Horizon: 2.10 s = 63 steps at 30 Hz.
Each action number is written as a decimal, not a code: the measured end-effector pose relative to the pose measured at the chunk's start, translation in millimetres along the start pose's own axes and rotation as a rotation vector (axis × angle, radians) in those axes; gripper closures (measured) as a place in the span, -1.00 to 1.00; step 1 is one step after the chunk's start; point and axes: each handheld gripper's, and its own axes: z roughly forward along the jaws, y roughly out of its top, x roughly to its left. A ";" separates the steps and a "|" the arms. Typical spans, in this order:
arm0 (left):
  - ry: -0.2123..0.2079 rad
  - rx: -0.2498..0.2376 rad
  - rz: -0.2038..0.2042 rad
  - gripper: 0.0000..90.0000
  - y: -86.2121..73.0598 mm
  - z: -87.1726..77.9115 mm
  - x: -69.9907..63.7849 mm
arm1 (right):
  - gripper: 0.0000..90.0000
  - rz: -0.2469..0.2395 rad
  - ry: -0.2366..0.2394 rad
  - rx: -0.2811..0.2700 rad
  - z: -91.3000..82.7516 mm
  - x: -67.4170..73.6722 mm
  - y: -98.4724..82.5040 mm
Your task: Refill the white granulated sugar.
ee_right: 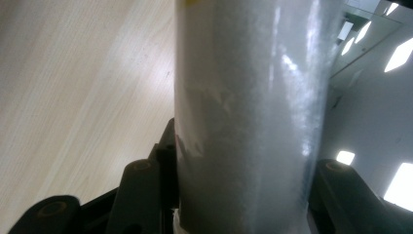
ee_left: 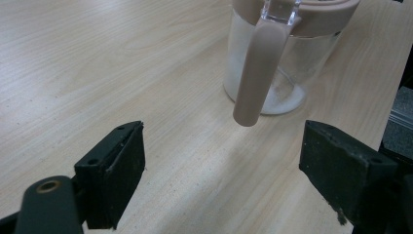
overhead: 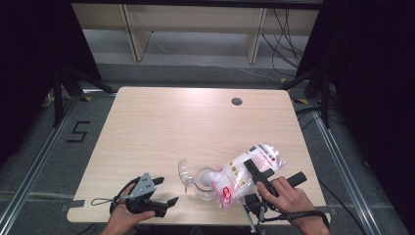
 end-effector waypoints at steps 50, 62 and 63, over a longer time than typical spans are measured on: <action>-0.003 -0.002 0.000 -0.63 -0.1 0.5 0.1 | 0.27 0.039 0.012 0.013 -1.1 2.5 -0.5; -0.001 0.000 -0.006 -0.63 -0.2 0.3 -0.4 | 0.27 -0.005 0.001 -0.006 -0.1 -0.7 -0.4; -0.004 -0.001 0.000 -0.63 -0.2 0.5 0.1 | 0.27 -0.008 -0.001 -0.005 -0.3 -1.0 -0.5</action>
